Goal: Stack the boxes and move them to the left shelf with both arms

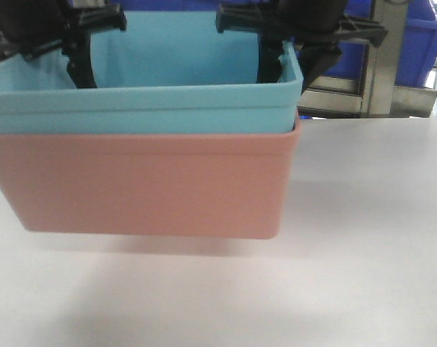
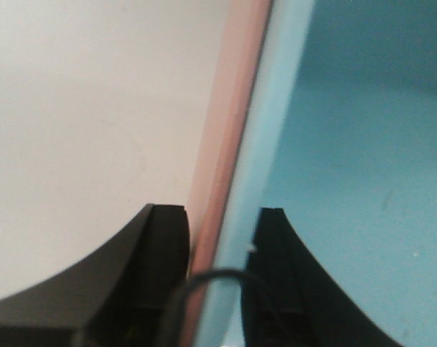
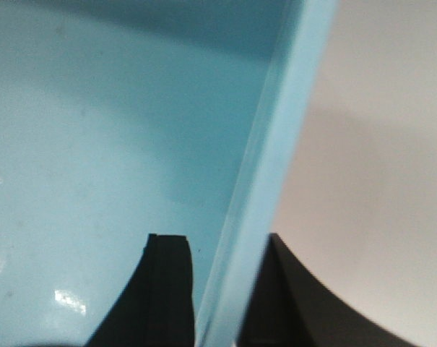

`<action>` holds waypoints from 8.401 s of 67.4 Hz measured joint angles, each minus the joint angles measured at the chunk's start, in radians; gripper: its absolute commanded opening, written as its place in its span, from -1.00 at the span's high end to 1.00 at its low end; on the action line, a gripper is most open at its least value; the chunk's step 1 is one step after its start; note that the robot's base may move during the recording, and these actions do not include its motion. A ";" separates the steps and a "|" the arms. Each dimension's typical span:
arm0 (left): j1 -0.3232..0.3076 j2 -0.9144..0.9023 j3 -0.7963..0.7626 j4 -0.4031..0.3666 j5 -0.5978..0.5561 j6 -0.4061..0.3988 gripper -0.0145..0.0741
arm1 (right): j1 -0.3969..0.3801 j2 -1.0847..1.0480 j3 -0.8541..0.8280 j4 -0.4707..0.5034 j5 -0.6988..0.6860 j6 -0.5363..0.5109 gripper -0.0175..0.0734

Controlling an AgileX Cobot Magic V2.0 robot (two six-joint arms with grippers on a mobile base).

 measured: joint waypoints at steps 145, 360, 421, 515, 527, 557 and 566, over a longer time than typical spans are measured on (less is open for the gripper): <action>-0.489 -0.150 0.012 0.693 0.281 -0.608 0.69 | 0.096 -0.307 0.200 -0.284 -0.021 0.035 0.49; -0.487 -0.098 0.015 0.702 0.264 -0.626 0.69 | 0.200 -0.237 0.126 -0.352 0.156 0.110 0.49; -0.487 -0.097 0.015 0.705 0.263 -0.626 0.69 | 0.200 -0.237 0.126 -0.352 0.157 0.110 0.49; -0.483 -0.091 0.015 0.714 0.261 -0.626 0.69 | 0.203 -0.232 0.126 -0.352 0.157 0.110 0.49; -0.483 -0.091 0.015 0.714 0.261 -0.626 0.69 | 0.203 -0.232 0.126 -0.352 0.157 0.110 0.49; -0.483 -0.091 0.015 0.714 0.260 -0.626 0.69 | 0.203 -0.232 0.126 -0.352 0.158 0.110 0.49; -0.483 -0.091 0.015 0.714 0.260 -0.626 0.69 | 0.203 -0.232 0.126 -0.352 0.158 0.110 0.49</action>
